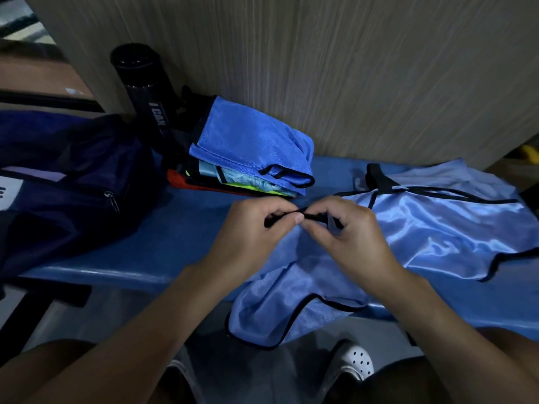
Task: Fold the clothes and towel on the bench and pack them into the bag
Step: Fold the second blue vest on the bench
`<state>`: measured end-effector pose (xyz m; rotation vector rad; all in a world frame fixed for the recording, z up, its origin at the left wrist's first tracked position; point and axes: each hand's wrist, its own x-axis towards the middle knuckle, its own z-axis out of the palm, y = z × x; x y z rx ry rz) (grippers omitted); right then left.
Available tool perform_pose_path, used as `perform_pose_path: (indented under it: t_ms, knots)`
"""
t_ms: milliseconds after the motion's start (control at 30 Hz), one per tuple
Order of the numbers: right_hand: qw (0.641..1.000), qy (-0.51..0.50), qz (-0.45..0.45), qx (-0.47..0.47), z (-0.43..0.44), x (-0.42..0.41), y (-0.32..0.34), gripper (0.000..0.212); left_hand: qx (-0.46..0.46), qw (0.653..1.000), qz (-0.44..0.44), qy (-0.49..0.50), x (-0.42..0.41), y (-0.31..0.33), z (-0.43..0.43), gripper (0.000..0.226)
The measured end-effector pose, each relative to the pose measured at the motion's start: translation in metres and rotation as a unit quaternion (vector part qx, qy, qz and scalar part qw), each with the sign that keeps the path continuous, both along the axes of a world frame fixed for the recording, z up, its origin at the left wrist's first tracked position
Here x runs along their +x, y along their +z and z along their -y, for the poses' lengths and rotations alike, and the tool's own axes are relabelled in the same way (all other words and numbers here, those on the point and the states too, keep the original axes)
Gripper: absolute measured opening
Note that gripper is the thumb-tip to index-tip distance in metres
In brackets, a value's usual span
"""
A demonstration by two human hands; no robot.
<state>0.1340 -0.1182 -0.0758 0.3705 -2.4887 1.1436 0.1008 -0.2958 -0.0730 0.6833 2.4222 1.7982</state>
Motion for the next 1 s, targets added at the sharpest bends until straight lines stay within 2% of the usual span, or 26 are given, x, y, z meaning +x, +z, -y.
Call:
perform_pose_path:
  t_ms: [133,233,367,433,500,667,767,900,1000]
  knots:
    - [0.998,-0.044,0.010,0.039,-0.008,0.019,0.006,0.024,-0.017,0.999,-0.028,0.029,0.002,-0.004,-0.005,0.010]
    - [0.989,0.000,0.061,0.134,-0.017,0.040,0.005,0.025,-0.019,0.999,-0.030,0.041,0.003,-0.008,-0.008,0.011]
    - [0.914,0.080,0.191,0.348,-0.026,0.059,-0.008,0.042,-0.018,0.998,-0.032,0.045,0.009,-0.008,-0.011,0.016]
    - [0.907,0.081,0.167,0.379,-0.027,0.062,-0.013,0.024,-0.018,0.998,-0.034,0.042,0.011,-0.009,-0.012,0.016]
    - [0.922,0.058,0.139,0.357,-0.027,0.063,-0.013,0.009,-0.018,0.998,-0.030,0.042,0.012,-0.008,-0.013,0.016]
    - [0.978,0.021,0.033,0.204,-0.024,0.056,-0.005,0.016,-0.017,0.999,-0.027,0.030,0.014,-0.007,-0.014,0.016]
    - [0.996,-0.001,-0.011,0.091,-0.017,0.047,0.002,0.017,-0.016,1.000,-0.017,0.007,0.013,-0.006,-0.013,0.017]
    - [1.000,0.016,0.011,0.004,-0.016,0.035,0.005,0.022,-0.014,0.999,0.003,-0.041,0.016,-0.001,-0.014,0.013]
    - [0.999,0.024,0.028,-0.028,-0.016,0.029,0.002,0.015,-0.017,0.999,0.002,-0.048,0.015,0.001,-0.011,0.013]
